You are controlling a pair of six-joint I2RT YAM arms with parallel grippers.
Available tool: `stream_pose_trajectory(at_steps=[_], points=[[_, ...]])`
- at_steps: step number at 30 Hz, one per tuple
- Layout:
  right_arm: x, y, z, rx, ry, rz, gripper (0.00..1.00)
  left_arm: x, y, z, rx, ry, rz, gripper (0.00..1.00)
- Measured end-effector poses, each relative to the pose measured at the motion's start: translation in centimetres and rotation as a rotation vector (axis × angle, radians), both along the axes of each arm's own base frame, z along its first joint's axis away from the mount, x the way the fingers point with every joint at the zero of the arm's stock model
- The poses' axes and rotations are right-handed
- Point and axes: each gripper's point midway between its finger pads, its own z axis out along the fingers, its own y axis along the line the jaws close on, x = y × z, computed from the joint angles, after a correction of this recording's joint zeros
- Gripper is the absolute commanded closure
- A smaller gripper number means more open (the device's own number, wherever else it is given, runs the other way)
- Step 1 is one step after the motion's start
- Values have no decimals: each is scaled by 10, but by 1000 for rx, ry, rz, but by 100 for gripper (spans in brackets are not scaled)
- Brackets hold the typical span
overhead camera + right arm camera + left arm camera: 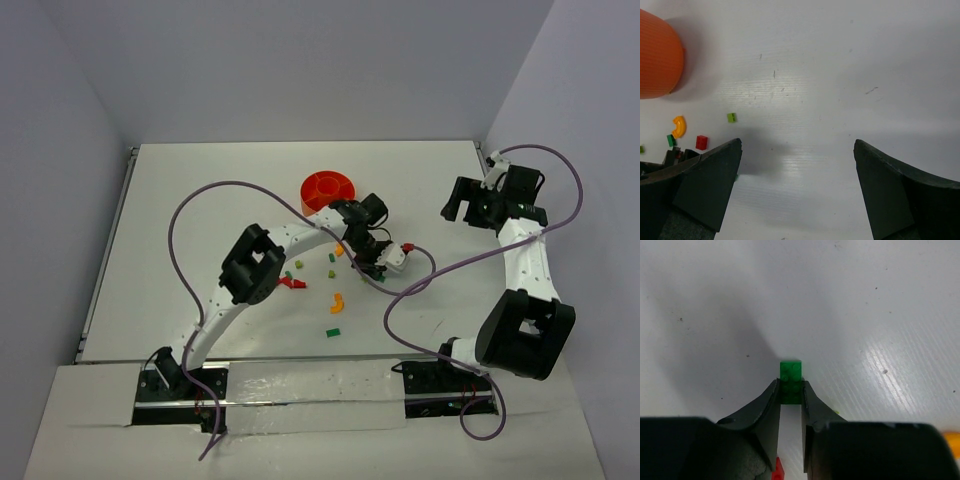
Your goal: Sort the legos into containers by color
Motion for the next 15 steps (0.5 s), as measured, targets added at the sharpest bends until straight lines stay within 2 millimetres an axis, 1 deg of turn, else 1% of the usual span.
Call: stream_pose_trajectory(at_steps=[2, 4, 6, 7, 9, 10, 12, 15], points=[[0, 0, 1, 2, -2, 2, 0, -1, 2, 0, 14, -2, 11, 100], [0, 1, 1, 7, -3, 3, 0, -1, 6, 1, 31, 1, 47, 100], [1, 2, 1, 13, -4, 3, 0, 0, 15, 4, 58, 10, 98, 100], [1, 3, 2, 17, -5, 4, 0, 2, 20, 7, 69, 14, 133, 100], [2, 4, 2, 26, -9, 6, 0, 11, 31, 20, 78, 16, 223, 100], [2, 6, 2, 31, -8, 8, 0, 19, 36, 29, 71, 7, 275, 100], [3, 9, 1, 39, -4, 14, 0, 38, 46, 58, 42, -31, 382, 100], [5, 15, -3, 50, 7, 27, 0, 68, 59, 115, -53, -108, 518, 100]])
